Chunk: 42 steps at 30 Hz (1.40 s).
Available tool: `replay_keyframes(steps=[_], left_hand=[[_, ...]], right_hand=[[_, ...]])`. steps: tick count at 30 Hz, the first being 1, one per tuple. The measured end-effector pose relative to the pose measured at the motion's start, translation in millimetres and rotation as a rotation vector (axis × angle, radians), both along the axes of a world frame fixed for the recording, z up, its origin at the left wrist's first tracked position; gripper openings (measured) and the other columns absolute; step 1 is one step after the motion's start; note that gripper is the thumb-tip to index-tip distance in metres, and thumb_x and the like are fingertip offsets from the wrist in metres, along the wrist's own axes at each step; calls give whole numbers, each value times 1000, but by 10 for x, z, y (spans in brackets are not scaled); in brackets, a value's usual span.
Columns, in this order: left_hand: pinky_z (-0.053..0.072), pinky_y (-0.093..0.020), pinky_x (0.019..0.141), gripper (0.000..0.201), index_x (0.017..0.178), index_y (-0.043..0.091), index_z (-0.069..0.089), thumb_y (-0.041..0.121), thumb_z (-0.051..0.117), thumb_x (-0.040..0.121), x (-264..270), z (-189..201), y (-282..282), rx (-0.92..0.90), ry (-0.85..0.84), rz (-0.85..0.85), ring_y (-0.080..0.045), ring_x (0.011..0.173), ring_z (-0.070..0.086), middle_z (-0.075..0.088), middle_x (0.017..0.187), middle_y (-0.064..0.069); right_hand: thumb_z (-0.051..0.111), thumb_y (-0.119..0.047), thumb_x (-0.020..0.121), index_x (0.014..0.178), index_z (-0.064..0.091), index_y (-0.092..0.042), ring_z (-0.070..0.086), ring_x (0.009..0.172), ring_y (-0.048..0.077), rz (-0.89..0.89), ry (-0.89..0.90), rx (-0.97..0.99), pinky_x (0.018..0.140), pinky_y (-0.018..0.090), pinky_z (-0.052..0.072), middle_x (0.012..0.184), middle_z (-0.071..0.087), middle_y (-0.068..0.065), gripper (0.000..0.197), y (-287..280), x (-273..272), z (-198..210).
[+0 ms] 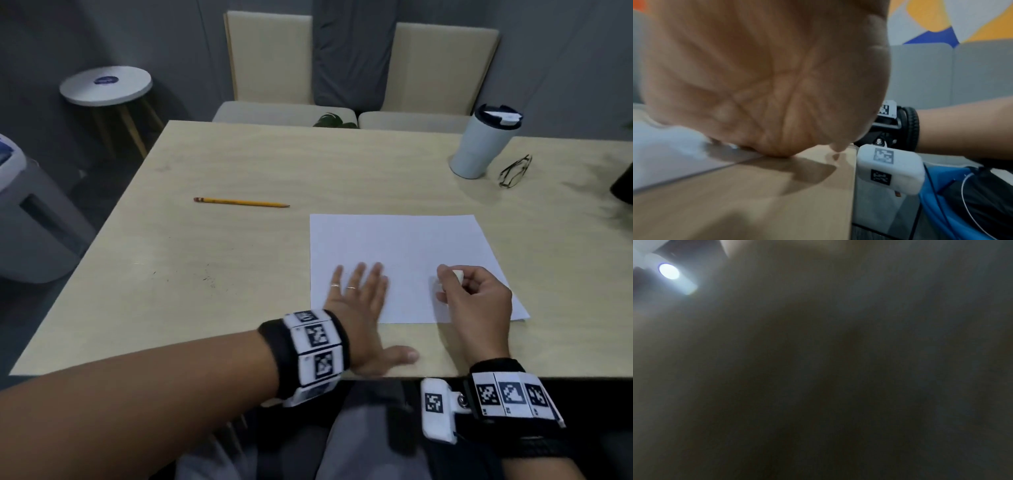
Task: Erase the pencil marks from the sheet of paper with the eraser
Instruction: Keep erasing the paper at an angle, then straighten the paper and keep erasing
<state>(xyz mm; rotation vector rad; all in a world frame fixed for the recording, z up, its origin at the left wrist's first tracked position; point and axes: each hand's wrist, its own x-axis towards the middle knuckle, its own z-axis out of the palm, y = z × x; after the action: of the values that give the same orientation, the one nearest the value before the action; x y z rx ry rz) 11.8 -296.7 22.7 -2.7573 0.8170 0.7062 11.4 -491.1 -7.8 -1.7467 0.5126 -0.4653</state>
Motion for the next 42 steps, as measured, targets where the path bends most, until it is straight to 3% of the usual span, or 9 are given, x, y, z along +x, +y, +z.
replay_keyframes(steps=[5,8,10,18,21,26,33,38,42], left_hand=[[-27,-73,113,121,158,-6,-17,90,13,91,-101,287,-12,143,-118,96,-55,152,-23,-26,162,-30],[-25,-69,116,111,163,18,-25,91,19,91,-118,144,-318,-98,-15,-74,-39,153,-36,-38,166,-6],[-26,-64,117,110,162,24,-27,92,21,90,-125,7,-293,-133,80,-96,-26,150,-42,-39,166,4],[-20,-60,123,129,158,-6,-21,96,2,82,-33,155,935,180,-128,290,-43,155,-30,-27,167,-28],[-19,-63,122,120,160,4,-21,94,1,84,-46,144,774,16,-147,184,-42,153,-34,-31,168,-18],[-19,-53,125,102,162,26,-27,90,8,91,-218,11,594,-163,91,-115,-18,148,-45,-39,165,9],[-18,-57,124,115,154,10,-33,94,-3,83,-132,83,1422,112,-131,199,-31,149,-44,-42,163,-8],[-22,-54,124,99,157,26,-32,90,2,89,-514,52,1208,-169,62,-87,-21,146,-49,-42,164,6],[-21,-54,124,100,157,29,-33,91,2,88,-506,-26,1489,-120,47,10,-21,145,-50,-43,164,6]], right_hand=[[79,-28,97,96,74,-13,75,66,9,-11,9,-31,60,11,49,78,68,7,16,18,5,-5],[80,-28,96,93,75,-16,77,74,23,-19,-3,-16,71,27,56,80,71,13,13,31,-1,5],[80,-27,97,95,75,-14,75,68,14,-15,-4,-24,66,19,55,82,73,13,14,38,-2,16],[79,-26,97,93,73,-15,69,60,3,-19,8,-26,58,9,47,77,65,4,13,46,-3,5],[79,-26,97,94,73,-13,67,58,1,-19,18,-42,58,8,47,75,66,2,14,73,-1,26],[78,-27,98,97,74,-13,68,59,-1,-20,26,-69,58,8,47,84,69,10,14,87,-15,44],[77,-26,99,102,74,-8,65,57,-2,-15,46,-122,56,7,45,84,66,18,19,104,-30,61],[77,-30,99,101,75,-14,66,58,-3,-6,52,-164,58,5,44,101,69,33,17,133,-55,88],[77,-32,99,103,76,-13,67,60,-3,5,41,-189,61,7,47,103,68,35,19,132,-60,52]])
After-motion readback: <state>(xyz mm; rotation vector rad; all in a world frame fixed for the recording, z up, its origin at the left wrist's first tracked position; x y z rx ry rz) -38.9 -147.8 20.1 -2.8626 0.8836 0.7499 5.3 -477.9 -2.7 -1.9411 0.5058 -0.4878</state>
